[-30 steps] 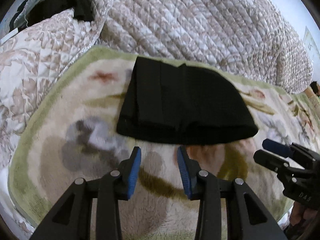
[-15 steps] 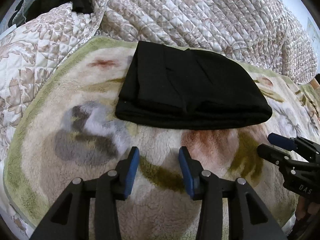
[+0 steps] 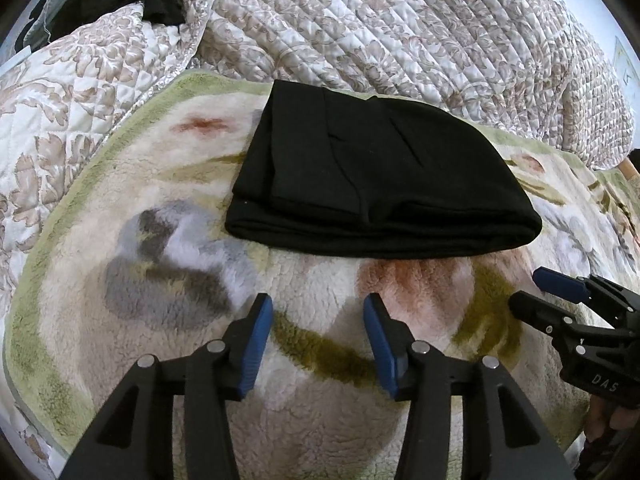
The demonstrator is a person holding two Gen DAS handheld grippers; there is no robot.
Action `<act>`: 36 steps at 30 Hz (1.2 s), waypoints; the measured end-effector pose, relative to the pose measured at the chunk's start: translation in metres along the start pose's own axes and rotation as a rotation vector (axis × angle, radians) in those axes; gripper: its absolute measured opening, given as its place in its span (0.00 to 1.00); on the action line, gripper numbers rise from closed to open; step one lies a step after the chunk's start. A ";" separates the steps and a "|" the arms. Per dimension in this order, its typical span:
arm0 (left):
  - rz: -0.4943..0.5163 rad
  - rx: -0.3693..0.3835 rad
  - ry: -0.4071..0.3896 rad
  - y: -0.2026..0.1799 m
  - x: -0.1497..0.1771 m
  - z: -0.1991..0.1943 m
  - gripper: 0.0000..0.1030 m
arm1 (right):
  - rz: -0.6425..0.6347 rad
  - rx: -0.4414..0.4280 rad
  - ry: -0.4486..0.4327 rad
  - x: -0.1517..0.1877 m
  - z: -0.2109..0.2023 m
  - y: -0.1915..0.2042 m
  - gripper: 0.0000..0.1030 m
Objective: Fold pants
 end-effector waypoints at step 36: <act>0.022 0.009 0.005 -0.005 -0.001 0.003 0.63 | -0.004 0.006 -0.004 0.000 0.000 0.001 0.56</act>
Point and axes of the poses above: each gripper's, at about its wrist camera, not at the fingertips, and z roughly the way its jaws point, y to its left, x to its underside, the point moved 3 cm from there along z, roughly the way its jaws point, and after that the axes turned 2 degrees about y, right-handed, at the moved point
